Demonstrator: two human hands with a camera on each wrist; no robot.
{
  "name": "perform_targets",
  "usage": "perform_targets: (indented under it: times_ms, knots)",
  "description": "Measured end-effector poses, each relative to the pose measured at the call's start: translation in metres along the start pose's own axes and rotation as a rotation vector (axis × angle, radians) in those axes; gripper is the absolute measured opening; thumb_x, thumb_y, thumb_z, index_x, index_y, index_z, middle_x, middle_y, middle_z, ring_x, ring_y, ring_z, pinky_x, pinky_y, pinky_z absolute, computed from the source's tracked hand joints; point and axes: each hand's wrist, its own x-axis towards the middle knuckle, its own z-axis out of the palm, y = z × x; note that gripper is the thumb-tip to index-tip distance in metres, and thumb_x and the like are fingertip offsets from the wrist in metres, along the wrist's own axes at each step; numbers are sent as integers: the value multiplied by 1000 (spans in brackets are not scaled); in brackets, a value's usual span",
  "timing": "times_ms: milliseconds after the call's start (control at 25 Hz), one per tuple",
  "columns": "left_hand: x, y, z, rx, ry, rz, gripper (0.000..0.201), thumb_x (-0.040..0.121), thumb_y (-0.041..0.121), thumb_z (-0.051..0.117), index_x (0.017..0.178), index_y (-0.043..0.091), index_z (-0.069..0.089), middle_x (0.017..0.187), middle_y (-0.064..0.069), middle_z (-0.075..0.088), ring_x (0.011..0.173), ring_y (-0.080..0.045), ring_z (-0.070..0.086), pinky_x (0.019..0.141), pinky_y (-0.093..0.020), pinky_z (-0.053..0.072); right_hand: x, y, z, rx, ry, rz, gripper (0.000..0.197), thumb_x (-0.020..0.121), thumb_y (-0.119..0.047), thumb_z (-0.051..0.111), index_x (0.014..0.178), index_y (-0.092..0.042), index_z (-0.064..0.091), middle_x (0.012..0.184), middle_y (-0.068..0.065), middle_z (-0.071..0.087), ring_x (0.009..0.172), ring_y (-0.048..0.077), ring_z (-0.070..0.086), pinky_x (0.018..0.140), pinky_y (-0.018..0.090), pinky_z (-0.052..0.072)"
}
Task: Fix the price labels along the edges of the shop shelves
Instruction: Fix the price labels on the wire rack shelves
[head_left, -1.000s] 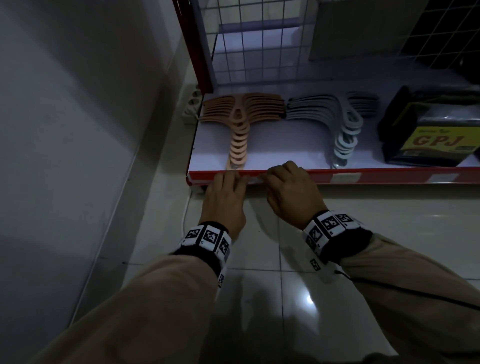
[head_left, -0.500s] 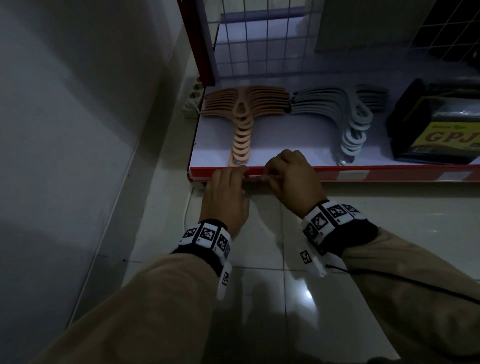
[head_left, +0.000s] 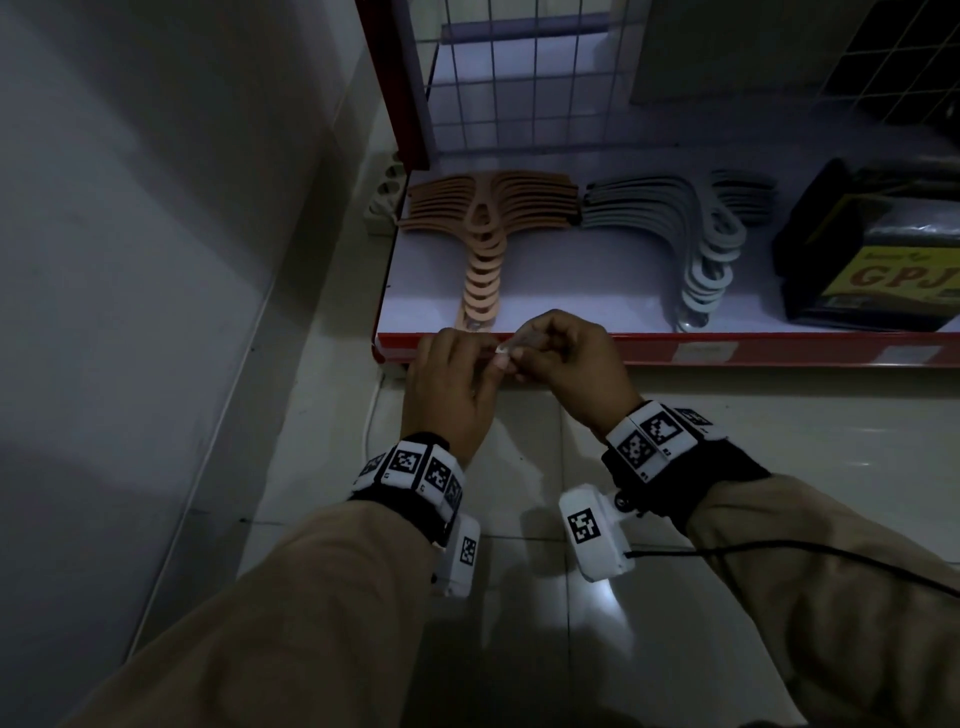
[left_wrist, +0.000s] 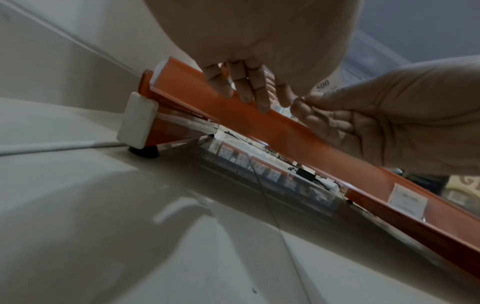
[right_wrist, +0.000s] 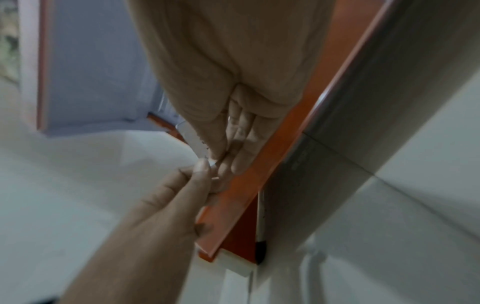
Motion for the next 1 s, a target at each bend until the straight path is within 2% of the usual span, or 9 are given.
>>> perform_targets:
  times_ms: [120,240,360,440,520,600,760,920,1000]
  knots:
    - [1,-1,0,27,7,3,18,95,23,52,100,9,62,102,-10,57,97,-27,48,81,-41,42,-2,1,0,-157,-24,-46,11,86,-5,65,95,0,61,88,13,69,79,24,68,69,33,58]
    - [3,-2,-2,126,-33,33,19,95,24,52,102,11,63,105,-8,57,98,-25,48,82,-39,42,-2,-1,-8,-516,-5,-259,24,85,-18,66,108,-15,59,98,1,66,85,13,64,73,26,53]
    - [5,-3,-6,229,-87,73,20,94,27,50,103,13,61,106,-6,56,100,-24,48,83,-37,37,5,-5,-21,-771,-52,-390,20,89,-19,60,108,-17,64,100,1,68,91,17,61,80,34,50]
    - [6,-4,-10,298,-120,95,20,94,30,50,105,16,59,107,-5,57,101,-24,48,84,-36,33,7,-5,-25,-703,-8,-362,12,89,-16,61,99,-15,69,92,-1,71,85,14,65,79,37,52]
    - [7,-5,-16,368,-127,115,20,91,31,53,106,17,58,107,-3,58,100,-23,50,85,-37,33,9,-4,-24,-583,84,-338,8,89,-16,62,94,-14,68,88,-2,71,84,11,66,78,34,53]
    - [7,-9,-23,405,-102,89,22,88,30,55,107,18,57,106,-2,59,99,-23,52,88,-38,33,10,-2,-16,-584,137,-364,6,89,-17,62,91,-17,68,89,-2,69,86,13,61,78,30,50]
    - [3,-22,-32,370,-115,11,26,88,26,55,112,16,56,108,-5,57,103,-24,50,94,-37,35,16,2,4,-677,126,-403,9,87,-18,65,93,-16,71,88,1,68,88,23,53,76,36,44]
    - [5,-24,-29,140,-105,-71,40,89,24,57,126,13,48,114,-8,54,107,-25,47,94,-38,41,18,3,16,-806,78,-408,13,88,-20,63,98,-19,71,90,1,70,92,26,53,80,39,41]
    - [8,-27,-29,158,-109,-44,36,92,25,55,125,14,50,113,-9,54,104,-27,47,90,-41,43,18,5,19,-888,48,-414,15,88,-20,62,101,-18,71,93,3,69,94,27,52,80,39,39]
